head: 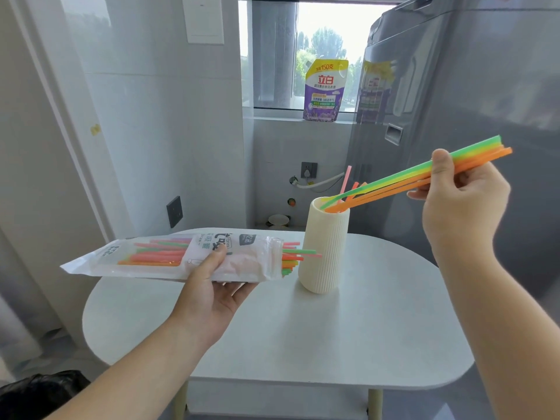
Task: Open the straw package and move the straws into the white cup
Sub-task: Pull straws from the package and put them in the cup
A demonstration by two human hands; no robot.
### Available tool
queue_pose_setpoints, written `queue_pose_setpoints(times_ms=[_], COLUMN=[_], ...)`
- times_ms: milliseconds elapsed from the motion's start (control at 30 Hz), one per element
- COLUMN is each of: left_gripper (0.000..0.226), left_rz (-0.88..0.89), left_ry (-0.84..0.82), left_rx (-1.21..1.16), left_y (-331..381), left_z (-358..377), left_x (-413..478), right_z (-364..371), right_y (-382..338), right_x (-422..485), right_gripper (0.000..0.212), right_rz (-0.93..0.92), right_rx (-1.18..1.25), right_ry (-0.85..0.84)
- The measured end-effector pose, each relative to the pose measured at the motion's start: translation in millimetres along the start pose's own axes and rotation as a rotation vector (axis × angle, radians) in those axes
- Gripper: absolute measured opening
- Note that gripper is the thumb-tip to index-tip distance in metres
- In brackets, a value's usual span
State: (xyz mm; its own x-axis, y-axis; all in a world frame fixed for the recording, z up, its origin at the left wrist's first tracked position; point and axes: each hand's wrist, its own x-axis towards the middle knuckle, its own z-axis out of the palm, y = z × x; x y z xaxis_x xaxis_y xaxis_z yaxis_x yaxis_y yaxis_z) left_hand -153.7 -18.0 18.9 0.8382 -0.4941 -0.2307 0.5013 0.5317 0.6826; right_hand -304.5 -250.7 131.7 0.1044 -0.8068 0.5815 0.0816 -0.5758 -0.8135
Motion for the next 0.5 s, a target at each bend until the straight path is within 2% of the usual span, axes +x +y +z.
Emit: queue_pose_setpoints(times_ms=[367, 500], left_gripper=[0.033, 0.031], left_rz=[-0.009, -0.006], left_ry=[-0.038, -0.043], left_rx=[0.025, 0.028], left_y=[-8, -8], left_z=[-1, -4], left_x=[1, 1], right_z=[45, 58], right_y=[10, 20], right_x=[4, -2], right_gripper=[0.040, 0.030], right_rz=[-0.076, -0.053], right_rx=[-0.205, -0.237], right_ry=[-0.213, -0.345])
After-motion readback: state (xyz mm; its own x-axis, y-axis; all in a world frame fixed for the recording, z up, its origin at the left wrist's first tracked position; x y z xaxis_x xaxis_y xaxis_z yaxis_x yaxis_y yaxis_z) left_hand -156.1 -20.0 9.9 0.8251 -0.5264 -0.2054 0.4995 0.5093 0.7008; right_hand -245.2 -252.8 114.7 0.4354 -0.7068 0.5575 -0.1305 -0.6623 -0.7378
